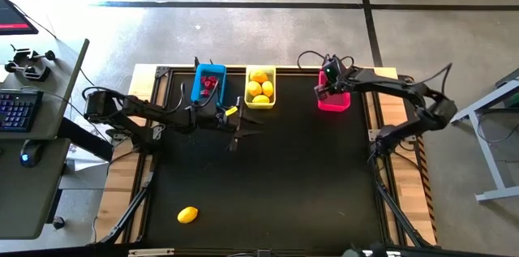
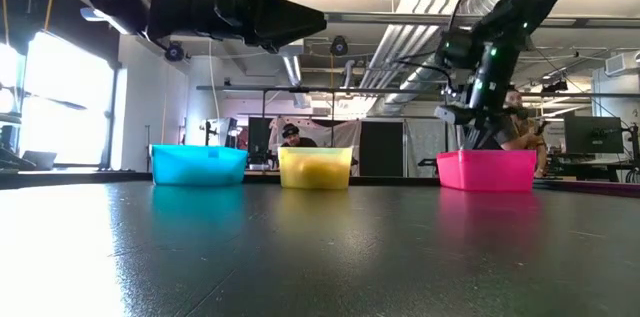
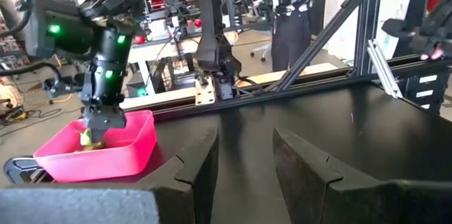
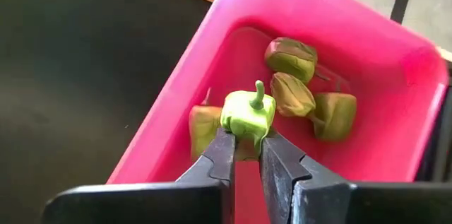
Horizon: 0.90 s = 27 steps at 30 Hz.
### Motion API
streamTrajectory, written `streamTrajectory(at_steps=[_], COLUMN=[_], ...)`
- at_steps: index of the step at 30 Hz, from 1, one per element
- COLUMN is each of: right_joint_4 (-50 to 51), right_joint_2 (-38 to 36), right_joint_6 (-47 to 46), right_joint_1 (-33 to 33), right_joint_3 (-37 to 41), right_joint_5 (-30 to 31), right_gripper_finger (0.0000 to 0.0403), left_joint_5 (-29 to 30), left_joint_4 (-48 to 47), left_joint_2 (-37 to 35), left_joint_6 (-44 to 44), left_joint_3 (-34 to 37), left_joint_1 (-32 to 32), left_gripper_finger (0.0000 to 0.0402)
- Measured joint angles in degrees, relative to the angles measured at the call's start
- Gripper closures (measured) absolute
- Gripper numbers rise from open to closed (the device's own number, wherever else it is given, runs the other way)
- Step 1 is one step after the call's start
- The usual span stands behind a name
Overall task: Sort produce into baskets
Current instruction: Put the green bell pepper into the pink bin, then put the yellow lemon into the yellow bin
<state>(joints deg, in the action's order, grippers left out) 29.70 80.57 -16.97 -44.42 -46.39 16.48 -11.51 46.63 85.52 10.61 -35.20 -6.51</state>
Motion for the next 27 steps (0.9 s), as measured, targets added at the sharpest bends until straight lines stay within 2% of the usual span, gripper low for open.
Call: streamTrajectory(at_steps=[11, 15, 18, 22, 25, 27], right_joint_4=[-3.3, -3.7, -3.7, -3.8, -3.1, -0.6], right_joint_2=[6.4, 6.8, 6.8, 6.8, 6.8, 6.8], right_joint_6=[1.2, 2.3, 2.5, 4.0, 6.4, 7.5], right_joint_1=[-4.9, -5.1, -5.1, -5.1, -5.1, -5.1], right_joint_3=[0.0, 0.0, 0.0, 0.0, -0.1, -0.9], right_joint_5=[-5.7, -5.3, -4.2, -3.8, -4.2, -5.1], right_gripper_finger=[0.0377, 0.0371, 0.0340, 0.0275, 0.0228, 0.0210], left_joint_5=[0.0, 0.1, 0.0, 0.1, 0.1, 0.1], left_joint_4=[0.0, -0.1, -0.2, -1.3, -5.4, -9.0], left_joint_2=[0.0, 0.0, 0.0, -0.8, -2.1, -3.3], left_joint_6=[-0.5, -0.9, -0.5, -1.2, -1.3, -0.7], left_joint_3=[0.0, 0.0, 0.0, 0.0, 0.0, 0.0], left_joint_1=[-0.6, -0.7, -1.2, -2.3, -2.8, -3.0], left_gripper_finger=[0.0279, 0.0279, 0.0280, 0.0280, 0.0280, 0.0281])
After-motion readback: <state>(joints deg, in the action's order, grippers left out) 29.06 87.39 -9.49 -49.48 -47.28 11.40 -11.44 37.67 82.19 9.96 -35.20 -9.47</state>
